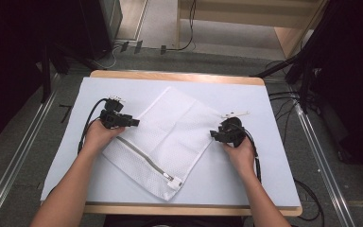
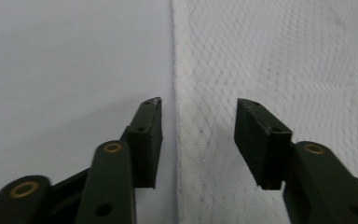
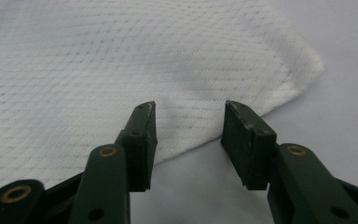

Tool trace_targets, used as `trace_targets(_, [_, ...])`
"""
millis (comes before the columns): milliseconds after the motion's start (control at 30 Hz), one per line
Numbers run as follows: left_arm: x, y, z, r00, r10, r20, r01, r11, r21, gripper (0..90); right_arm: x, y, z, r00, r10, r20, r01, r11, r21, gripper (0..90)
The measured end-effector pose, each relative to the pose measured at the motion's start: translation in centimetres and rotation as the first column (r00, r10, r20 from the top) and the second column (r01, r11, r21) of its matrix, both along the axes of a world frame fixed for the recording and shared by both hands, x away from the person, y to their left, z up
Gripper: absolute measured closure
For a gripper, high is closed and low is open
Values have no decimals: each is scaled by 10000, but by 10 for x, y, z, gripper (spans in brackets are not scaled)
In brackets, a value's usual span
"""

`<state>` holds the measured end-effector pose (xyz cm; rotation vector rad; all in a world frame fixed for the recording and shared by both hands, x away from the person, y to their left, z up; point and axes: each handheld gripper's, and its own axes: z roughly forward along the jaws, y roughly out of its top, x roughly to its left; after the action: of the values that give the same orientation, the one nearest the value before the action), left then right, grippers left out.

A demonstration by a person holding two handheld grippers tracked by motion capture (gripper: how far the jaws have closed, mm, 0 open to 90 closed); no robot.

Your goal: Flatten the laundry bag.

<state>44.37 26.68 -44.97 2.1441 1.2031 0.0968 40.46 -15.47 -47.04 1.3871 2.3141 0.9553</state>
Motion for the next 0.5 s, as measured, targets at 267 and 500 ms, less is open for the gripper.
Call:
trace_targets(267, [-2, -5, 0, 9997, -103, -242, 109, 9996, 245, 805, -1, 9, -1, 9994, 246, 233, -245, 9997, -15, 835])
trace_targets(500, [-2, -4, 2, 9994, 0, -349, 5, 9999, 155, 894, 11, 3, 2, 9980, 133, -624, -89, 9974, 709, 900])
